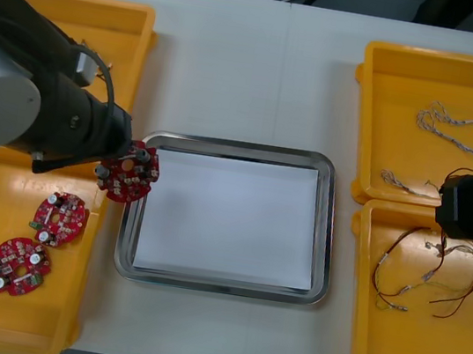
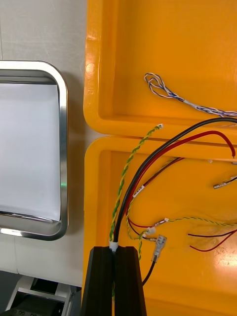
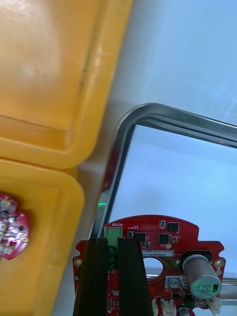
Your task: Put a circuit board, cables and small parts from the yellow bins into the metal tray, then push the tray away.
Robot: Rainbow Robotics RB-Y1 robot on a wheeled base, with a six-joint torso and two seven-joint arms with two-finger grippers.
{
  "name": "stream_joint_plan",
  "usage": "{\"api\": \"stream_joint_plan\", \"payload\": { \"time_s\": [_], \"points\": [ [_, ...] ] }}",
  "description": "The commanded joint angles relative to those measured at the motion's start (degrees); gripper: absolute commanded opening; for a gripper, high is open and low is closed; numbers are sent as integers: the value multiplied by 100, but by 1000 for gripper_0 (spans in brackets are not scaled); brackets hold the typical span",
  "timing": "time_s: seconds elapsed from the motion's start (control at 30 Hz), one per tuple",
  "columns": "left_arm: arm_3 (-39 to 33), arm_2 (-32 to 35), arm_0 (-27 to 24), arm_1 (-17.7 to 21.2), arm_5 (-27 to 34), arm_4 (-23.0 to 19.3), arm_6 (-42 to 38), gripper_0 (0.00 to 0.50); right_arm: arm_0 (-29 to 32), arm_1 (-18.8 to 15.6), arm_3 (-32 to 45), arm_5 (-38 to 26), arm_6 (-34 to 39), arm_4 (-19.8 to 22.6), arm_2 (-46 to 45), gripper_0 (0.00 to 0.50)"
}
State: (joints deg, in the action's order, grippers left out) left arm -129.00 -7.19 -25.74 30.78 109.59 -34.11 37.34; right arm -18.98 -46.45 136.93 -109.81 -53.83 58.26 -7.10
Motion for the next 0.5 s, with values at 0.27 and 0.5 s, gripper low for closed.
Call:
{"api": "stream_joint_plan", "payload": {
  "time_s": [0.27, 0.5],
  "points": [
    [-143, -1382, -318, -424, 41, 879, -60, 0, -150, -198, 27, -19, 136, -34, 60, 0],
    [138, -1927, -318, -371, 41, 985, -60, 0, -150, -198, 27, -19, 136, -34, 60, 0]
  ]
}}
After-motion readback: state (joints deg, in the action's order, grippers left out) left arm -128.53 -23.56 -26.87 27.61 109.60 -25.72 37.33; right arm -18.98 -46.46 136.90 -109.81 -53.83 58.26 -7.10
